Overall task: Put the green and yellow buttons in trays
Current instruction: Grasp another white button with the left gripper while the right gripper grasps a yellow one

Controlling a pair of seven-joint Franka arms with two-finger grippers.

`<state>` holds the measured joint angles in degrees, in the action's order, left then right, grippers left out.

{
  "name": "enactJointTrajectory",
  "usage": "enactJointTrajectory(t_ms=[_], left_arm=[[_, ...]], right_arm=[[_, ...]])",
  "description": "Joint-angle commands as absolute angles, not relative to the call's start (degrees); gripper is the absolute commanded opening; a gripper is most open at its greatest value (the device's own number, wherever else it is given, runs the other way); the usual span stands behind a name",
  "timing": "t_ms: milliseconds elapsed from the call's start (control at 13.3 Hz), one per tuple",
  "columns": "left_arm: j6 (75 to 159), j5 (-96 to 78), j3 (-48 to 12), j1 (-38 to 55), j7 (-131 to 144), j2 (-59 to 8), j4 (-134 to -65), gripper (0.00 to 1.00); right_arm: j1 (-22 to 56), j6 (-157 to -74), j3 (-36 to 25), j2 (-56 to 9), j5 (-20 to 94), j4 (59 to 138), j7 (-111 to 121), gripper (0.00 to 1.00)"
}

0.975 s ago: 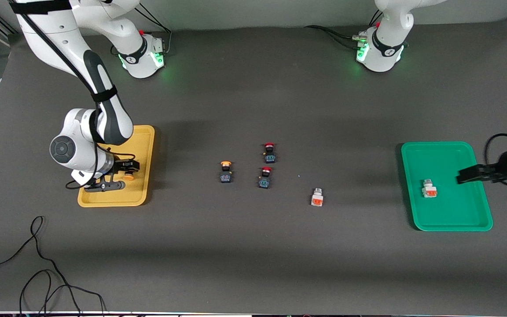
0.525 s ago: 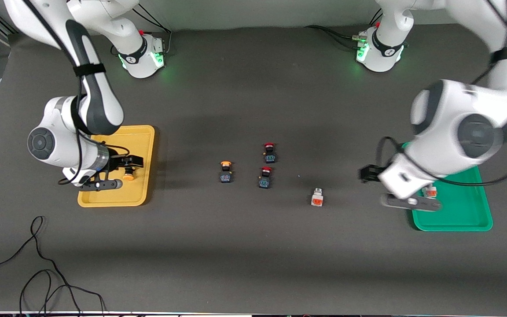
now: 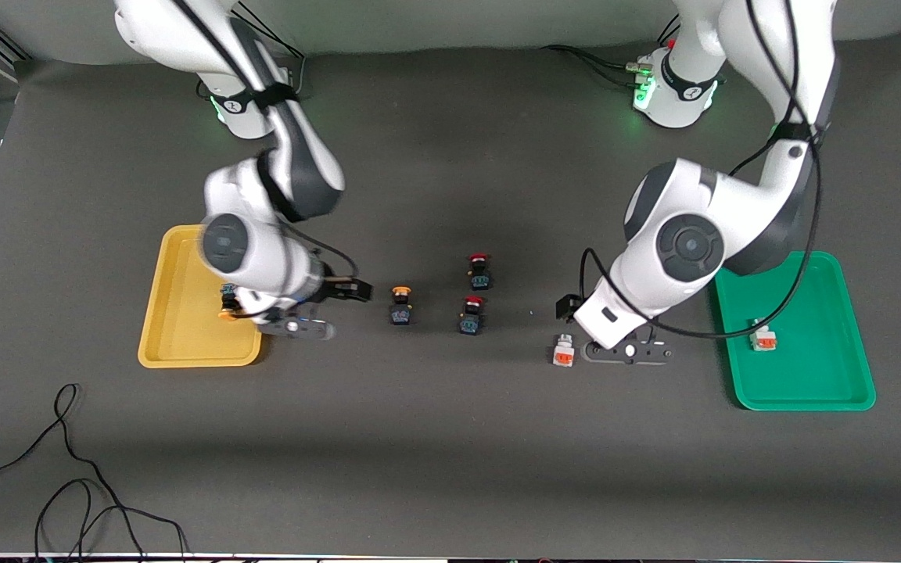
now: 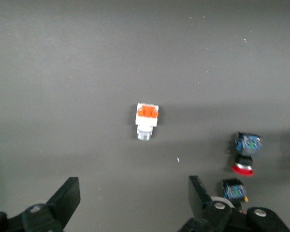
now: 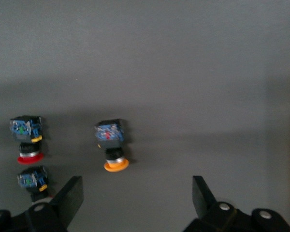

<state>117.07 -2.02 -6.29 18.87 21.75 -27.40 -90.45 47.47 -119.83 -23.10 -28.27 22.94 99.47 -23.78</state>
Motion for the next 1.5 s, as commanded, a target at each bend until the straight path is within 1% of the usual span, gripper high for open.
enactJointTrajectory(t_ms=[0,150,300,600,675,750,900,975,1050,1125,1200,1275,1350,1425], left_arm=[[125.13,-2.02,-5.71,19.77,22.67,-30.48,-93.60,1.00],[130.66,-1.50,-5.71,20.39,22.59,-35.39,-93.52,1.00],[135.33,0.69,-5.45,20.04,22.06,-38.75,-93.52,1.00],[137.19,1.66,-5.36,20.83,22.41,-40.51,-93.16,1.00],[137.98,2.71,-5.36,20.92,22.67,-40.78,-93.16,1.00],[138.60,3.42,-5.36,20.92,22.59,-41.65,-93.08,1.00],[142.11,5.27,-5.27,20.74,22.59,-43.06,-93.25,1.00],[142.12,5.36,-5.27,20.66,22.59,-43.33,-93.16,0.99],[142.03,5.36,-5.27,20.83,22.67,-43.33,-93.25,0.96],[142.12,5.36,-5.27,20.92,22.68,-43.33,-93.25,0.85],[142.03,5.36,-5.36,20.92,22.59,-43.33,-93.34,0.61],[141.68,5.36,-5.36,21.00,22.67,-43.16,-93.34,0.28],[141.51,5.27,-5.36,21.18,22.68,-43.15,-93.43,0.07],[141.50,5.27,-5.36,21.18,22.68,-43.07,-93.43,0.02]], right_arm=[[49.64,-123.28,-23.73,-37.16,28.63,93.16,-26.02,1.00],[51.23,-127.51,-23.64,-40.24,29.79,92.99,-26.10,1.00],[51.33,-128.85,-22.77,-41.65,29.88,93.08,-26.10,1.00],[52.21,-128.76,-22.41,-42.54,30.94,94.65,-26.19,0.99],[52.29,-128.76,-22.41,-42.54,30.94,94.92,-26.28,0.96],[52.56,-128.76,-22.41,-42.71,30.94,95.01,-26.28,0.88],[52.65,-128.85,-22.41,-43.50,30.94,94.92,-26.28,0.86],[52.56,-128.85,-22.41,-43.68,30.94,95.01,-26.28,0.76],[52.56,-128.85,-22.41,-43.94,30.94,95.01,-26.11,0.48],[52.56,-128.93,-22.41,-44.03,30.94,94.92,-26.10,0.26],[52.56,-129.20,-22.41,-44.12,30.94,94.92,-26.19,0.14],[52.56,-129.20,-22.41,-44.12,30.94,94.92,-26.19,0.00],[52.47,-129.20,-22.41,-43.77,30.94,94.92,-26.28,0.00],[52.21,-128.94,-22.67,-43.07,30.94,94.83,-26.28,0.00]])
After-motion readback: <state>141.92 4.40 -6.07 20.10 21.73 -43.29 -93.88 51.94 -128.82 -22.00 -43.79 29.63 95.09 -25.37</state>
